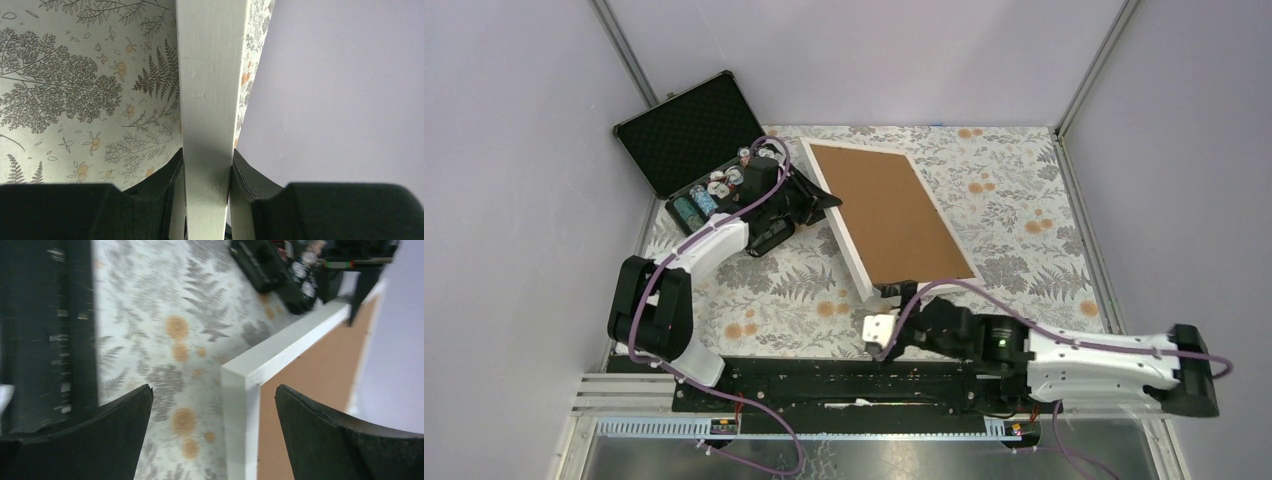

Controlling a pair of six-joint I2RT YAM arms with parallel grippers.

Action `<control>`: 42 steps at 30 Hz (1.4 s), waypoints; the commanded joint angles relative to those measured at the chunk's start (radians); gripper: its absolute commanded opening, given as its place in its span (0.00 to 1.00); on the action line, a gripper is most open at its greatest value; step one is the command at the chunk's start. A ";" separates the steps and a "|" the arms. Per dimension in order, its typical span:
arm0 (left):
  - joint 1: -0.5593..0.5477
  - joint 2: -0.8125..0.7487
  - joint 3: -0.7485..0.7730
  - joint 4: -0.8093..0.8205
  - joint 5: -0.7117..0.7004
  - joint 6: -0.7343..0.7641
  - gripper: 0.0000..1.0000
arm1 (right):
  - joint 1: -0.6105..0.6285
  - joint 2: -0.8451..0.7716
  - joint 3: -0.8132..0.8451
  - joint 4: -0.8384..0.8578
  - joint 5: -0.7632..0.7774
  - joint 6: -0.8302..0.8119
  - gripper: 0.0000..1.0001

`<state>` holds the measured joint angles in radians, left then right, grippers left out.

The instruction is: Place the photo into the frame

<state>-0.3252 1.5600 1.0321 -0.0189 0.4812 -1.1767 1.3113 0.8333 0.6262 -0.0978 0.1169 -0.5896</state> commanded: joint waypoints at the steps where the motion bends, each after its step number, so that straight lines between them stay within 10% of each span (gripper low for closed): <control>1: 0.013 -0.088 0.067 0.021 0.002 -0.050 0.00 | 0.121 0.124 -0.082 0.383 0.542 -0.221 1.00; 9: 0.015 -0.091 0.112 -0.089 -0.048 -0.054 0.00 | 0.170 0.394 -0.151 1.049 0.946 -0.493 0.98; 13: 0.018 -0.085 0.125 -0.112 -0.063 -0.072 0.00 | 0.179 0.464 -0.135 1.101 1.017 -0.485 0.87; 18: 0.019 -0.085 0.127 -0.114 -0.065 -0.092 0.00 | 0.180 0.476 -0.142 1.082 1.031 -0.395 0.51; 22: 0.018 -0.091 0.135 -0.107 -0.060 -0.096 0.00 | 0.178 0.429 -0.140 1.005 1.006 -0.262 0.02; 25: 0.019 -0.096 0.152 -0.108 -0.062 -0.072 0.00 | 0.167 0.409 -0.110 0.955 1.015 -0.184 0.00; 32: 0.018 -0.155 0.256 -0.181 -0.133 0.131 0.94 | 0.098 0.267 0.019 0.578 0.924 0.221 0.00; 42: 0.018 -0.498 0.234 -0.297 -0.609 0.505 0.99 | -0.252 -0.019 0.030 0.325 0.563 0.991 0.00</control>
<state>-0.3122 1.1545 1.2827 -0.3214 0.0628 -0.8188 1.1542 0.8749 0.6659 0.2298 0.8761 -0.2733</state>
